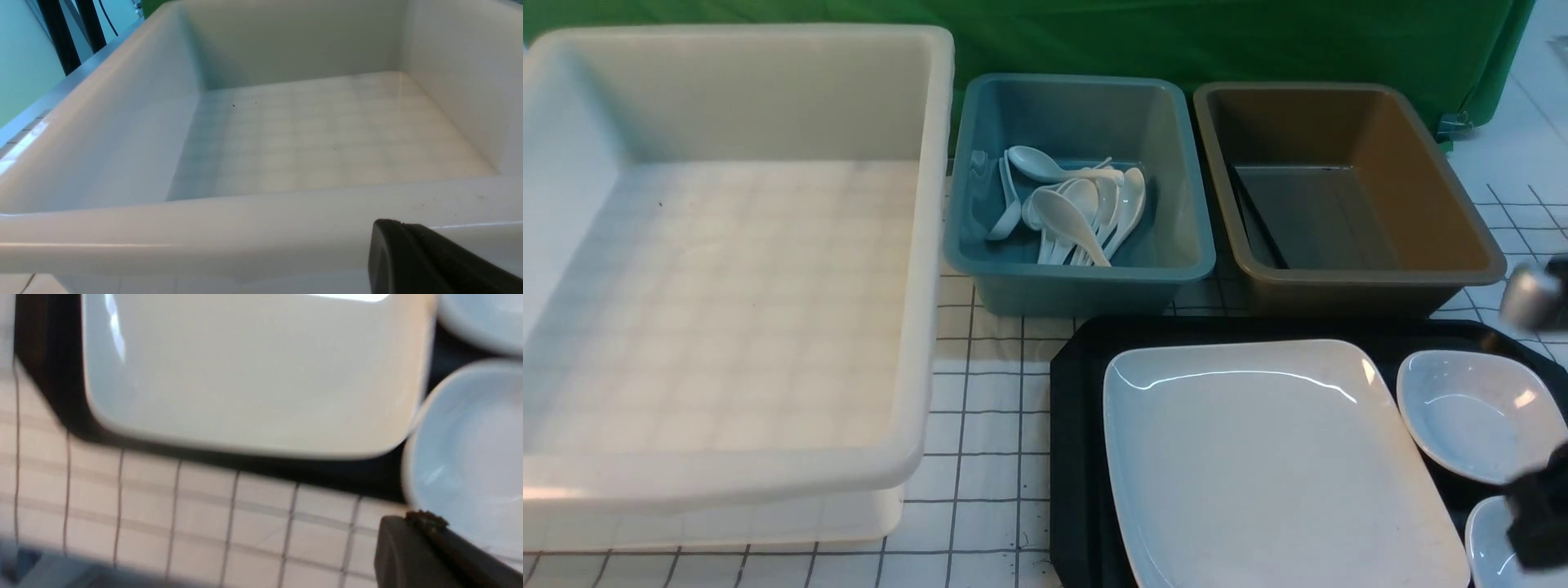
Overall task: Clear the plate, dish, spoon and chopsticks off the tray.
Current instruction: Use the right arm to grab a small plate from the dinner plate
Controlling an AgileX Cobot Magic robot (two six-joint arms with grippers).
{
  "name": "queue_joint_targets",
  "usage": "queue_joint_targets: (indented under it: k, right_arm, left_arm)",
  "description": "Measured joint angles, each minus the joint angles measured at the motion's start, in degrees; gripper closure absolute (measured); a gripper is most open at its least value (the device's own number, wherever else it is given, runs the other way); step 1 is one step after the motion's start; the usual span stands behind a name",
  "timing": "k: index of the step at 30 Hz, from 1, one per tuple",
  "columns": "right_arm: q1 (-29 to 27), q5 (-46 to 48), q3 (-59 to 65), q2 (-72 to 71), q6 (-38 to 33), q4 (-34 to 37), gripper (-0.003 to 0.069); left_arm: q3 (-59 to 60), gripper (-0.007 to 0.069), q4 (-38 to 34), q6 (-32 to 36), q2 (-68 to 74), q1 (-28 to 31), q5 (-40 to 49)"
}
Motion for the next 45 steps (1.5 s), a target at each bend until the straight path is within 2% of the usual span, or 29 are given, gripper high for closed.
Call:
queue_joint_targets:
  k: [4,6,12,14,19,20,24,30,37,39,43,45]
  right_arm:
    - [7.3,-3.7,9.2,-0.6,0.2,-1.5,0.0427]
    - [10.3,-4.7,11.2,0.4,1.9,-5.0,0.0393]
    - [18.0,-6.0,12.2,5.9,11.9,-20.4,0.038]
    - [19.1,-6.0,12.2,8.3,15.0,-23.5,0.0372]
    - [19.5,-6.3,12.2,13.8,17.6,-26.5,0.031]
    - [19.5,-6.7,12.2,15.9,18.7,-28.0,0.0277]
    - [19.5,-8.6,12.2,20.1,23.2,-34.4,0.0235]
    - [19.5,-11.9,12.2,24.8,27.3,-37.7,0.0235]
    - [19.5,-13.2,12.2,27.7,28.7,-38.9,0.0236]
    - [19.5,-13.3,12.2,28.0,28.7,-39.1,0.0281]
    - [19.6,-12.5,12.2,28.1,27.5,-38.6,0.0494]
    - [19.7,-11.4,12.0,27.7,26.9,-38.5,0.051]
  left_arm:
    - [0.0,0.0603,0.0,0.0,0.0,0.0,0.0]
    - [0.0,0.0603,0.0,0.0,0.0,0.0,0.0]
    - [0.0,0.0603,0.0,0.0,0.0,0.0,0.0]
    - [0.0,0.0603,0.0,0.0,0.0,0.0,0.0]
    - [0.0,0.0603,0.0,0.1,0.0,0.0,0.0]
    - [0.0,0.0603,0.0,0.1,0.0,0.0,0.0]
    - [0.0,0.0603,0.0,0.1,0.0,0.0,0.0]
    - [0.0,0.0603,0.0,0.1,0.0,0.0,0.0]
    - [0.0,0.0603,0.0,0.1,0.0,0.0,0.0]
    - [0.0,0.0603,0.0,0.0,0.0,0.0,0.0]
    - [0.0,0.0603,0.0,0.0,0.0,0.0,0.0]
    - [0.0,0.0603,0.0,0.0,0.0,0.0,0.0]
